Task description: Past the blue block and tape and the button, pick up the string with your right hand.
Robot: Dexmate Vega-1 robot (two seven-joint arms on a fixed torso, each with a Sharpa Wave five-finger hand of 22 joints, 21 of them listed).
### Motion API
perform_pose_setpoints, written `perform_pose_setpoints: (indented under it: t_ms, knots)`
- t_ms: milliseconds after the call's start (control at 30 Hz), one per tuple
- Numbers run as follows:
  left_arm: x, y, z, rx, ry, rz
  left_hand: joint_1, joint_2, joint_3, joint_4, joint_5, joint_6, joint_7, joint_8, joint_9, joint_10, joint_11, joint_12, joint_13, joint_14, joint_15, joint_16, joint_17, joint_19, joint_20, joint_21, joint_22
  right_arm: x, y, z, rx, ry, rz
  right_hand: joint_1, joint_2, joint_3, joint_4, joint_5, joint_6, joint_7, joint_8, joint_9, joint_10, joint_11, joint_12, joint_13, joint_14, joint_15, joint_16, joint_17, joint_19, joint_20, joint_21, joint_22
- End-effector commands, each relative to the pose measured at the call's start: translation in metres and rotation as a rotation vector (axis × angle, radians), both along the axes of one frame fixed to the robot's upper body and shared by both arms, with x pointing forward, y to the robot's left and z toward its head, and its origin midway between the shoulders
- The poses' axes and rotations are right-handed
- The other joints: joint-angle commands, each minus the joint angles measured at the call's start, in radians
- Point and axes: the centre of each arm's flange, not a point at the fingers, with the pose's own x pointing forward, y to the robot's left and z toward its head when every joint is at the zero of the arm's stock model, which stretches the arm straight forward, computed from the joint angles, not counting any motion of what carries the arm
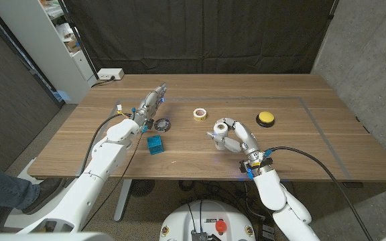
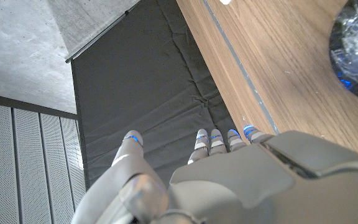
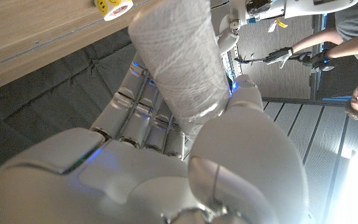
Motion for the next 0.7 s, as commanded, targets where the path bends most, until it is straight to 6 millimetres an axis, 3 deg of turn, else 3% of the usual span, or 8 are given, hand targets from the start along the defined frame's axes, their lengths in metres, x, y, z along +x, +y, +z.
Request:
perform_pose_setpoints:
  t_ms: [33, 700]
  knots:
    - [0.001, 0.000, 0.002, 0.006, -0.003, -0.005, -0.001, 0.010, 0.003, -0.006, -0.006, 0.000, 0.006, -0.002, 0.004, -0.006, 0.001, 0.007, 0.002, -0.021, 0.007, 0.006, 0.004, -0.042, 0.007, 0.008, 0.003, -0.011, 0.001, 0.015, 0.009, -0.012, -0.003, 0.041, 0.054, 0.002, 0.000, -0.002, 0.006, 0.004, 0.007, 0.004, 0.014, 0.002, 0.002, 0.010, 0.016, -0.093, 0.003, 0.007, 0.017, -0.001, 0.010, -0.002]
    - [0.009, -0.002, 0.001, 0.012, 0.010, -0.008, 0.000, 0.011, 0.002, -0.008, -0.006, -0.002, 0.006, -0.002, 0.004, -0.008, 0.002, 0.007, 0.002, -0.023, 0.007, 0.006, 0.004, -0.044, 0.006, 0.008, 0.003, -0.024, -0.001, 0.046, 0.007, -0.019, -0.023, 0.061, 0.079, 0.016, -0.004, -0.023, 0.005, 0.008, 0.009, -0.001, 0.017, 0.003, -0.007, 0.014, 0.027, -0.094, 0.002, 0.031, 0.025, -0.002, 0.025, -0.010]
